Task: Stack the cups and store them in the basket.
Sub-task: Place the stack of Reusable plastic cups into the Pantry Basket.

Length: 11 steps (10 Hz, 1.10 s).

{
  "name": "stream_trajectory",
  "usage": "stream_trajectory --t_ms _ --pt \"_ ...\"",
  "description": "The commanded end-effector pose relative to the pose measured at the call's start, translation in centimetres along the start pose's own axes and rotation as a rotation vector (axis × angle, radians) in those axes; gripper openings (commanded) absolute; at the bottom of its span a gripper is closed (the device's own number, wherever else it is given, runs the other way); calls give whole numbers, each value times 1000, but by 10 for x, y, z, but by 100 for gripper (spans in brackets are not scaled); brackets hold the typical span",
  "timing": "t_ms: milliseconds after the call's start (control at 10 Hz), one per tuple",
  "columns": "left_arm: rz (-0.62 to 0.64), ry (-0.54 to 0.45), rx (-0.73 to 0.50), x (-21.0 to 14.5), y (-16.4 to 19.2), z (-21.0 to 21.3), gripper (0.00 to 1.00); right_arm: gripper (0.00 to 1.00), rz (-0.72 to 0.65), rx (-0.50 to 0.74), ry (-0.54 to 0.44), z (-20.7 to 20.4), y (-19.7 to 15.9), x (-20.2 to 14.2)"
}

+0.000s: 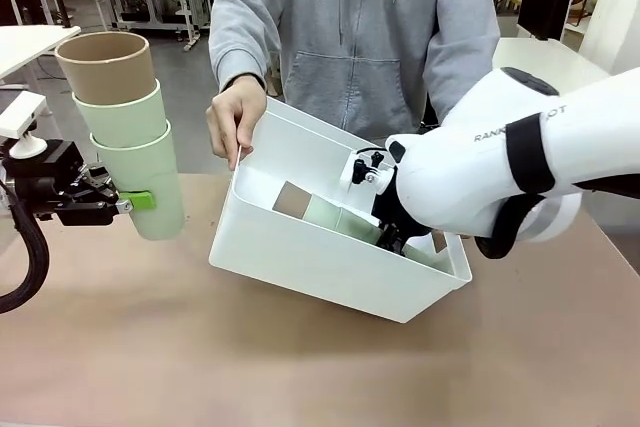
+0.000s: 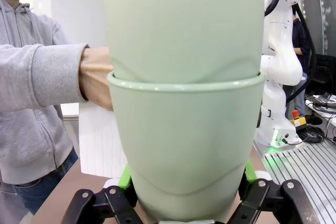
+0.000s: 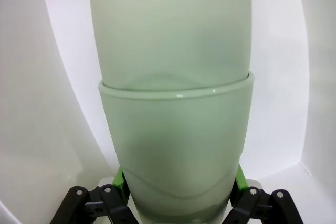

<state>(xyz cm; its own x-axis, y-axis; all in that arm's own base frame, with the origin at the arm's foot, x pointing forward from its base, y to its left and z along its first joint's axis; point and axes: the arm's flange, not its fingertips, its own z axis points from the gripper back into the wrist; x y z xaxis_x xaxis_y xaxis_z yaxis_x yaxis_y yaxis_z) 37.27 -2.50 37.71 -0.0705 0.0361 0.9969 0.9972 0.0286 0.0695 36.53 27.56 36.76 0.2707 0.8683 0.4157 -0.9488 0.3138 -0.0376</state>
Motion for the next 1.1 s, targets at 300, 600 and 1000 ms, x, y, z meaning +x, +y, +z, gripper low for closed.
stream_trajectory --t_ms 300,600,1000 --pt "-18 -6 -3 4 0 -1 86 100 36 14 -32 -10 -12 13" --pt "-18 -6 -3 4 0 -1 86 100 63 39 -66 6 -6 8" --pt "-18 -6 -3 4 0 -1 86 100 87 90 -129 75 -4 -28"
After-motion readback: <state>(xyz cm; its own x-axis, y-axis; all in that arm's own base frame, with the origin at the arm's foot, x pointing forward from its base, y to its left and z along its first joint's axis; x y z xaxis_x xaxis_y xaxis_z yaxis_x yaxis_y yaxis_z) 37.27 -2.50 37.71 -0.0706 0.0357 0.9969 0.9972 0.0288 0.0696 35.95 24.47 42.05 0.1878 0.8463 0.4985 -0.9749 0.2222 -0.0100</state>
